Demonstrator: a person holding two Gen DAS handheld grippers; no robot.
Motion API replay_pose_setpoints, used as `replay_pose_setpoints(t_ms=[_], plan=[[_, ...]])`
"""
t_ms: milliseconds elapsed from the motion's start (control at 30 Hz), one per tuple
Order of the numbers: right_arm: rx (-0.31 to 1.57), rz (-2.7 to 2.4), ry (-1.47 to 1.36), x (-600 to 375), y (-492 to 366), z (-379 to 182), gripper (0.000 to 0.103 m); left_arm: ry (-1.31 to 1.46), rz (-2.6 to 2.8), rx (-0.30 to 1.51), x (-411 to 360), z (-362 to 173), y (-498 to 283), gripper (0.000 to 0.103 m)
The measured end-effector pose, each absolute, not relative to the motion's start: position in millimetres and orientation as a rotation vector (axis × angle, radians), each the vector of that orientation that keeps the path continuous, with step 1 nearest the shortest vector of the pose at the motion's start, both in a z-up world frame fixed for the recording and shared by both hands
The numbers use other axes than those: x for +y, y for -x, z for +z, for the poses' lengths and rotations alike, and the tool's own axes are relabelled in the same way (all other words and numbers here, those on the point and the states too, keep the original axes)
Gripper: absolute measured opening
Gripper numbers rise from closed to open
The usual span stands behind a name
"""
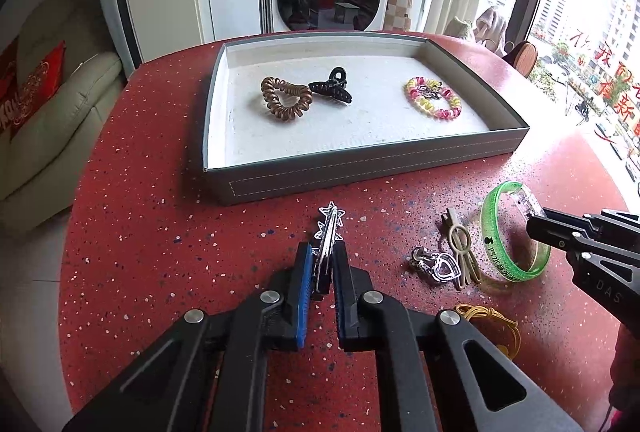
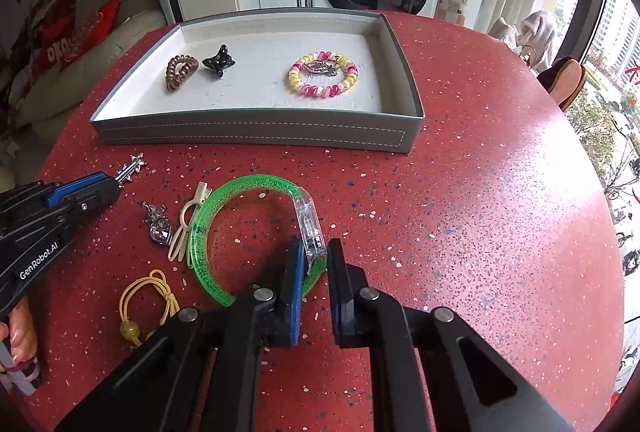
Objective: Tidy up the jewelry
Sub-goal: 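Carry the spiked clip with the left gripper while the right carries the bangle into the tray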
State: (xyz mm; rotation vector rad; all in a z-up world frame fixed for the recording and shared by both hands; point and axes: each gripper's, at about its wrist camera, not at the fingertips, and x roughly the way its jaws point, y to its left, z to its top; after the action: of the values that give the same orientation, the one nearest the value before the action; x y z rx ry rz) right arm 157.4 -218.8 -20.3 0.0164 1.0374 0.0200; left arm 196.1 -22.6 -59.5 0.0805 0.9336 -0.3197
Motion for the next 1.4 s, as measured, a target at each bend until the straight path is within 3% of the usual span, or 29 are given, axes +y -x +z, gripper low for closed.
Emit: replay_pose_setpoints(t_ms=[1400], plan=[[0.934,0.063,-0.117,-239.6,-162.8,28.5,0.012,0.038,-0.345,0.798,-11.5,5.3,-204.7,0.028]])
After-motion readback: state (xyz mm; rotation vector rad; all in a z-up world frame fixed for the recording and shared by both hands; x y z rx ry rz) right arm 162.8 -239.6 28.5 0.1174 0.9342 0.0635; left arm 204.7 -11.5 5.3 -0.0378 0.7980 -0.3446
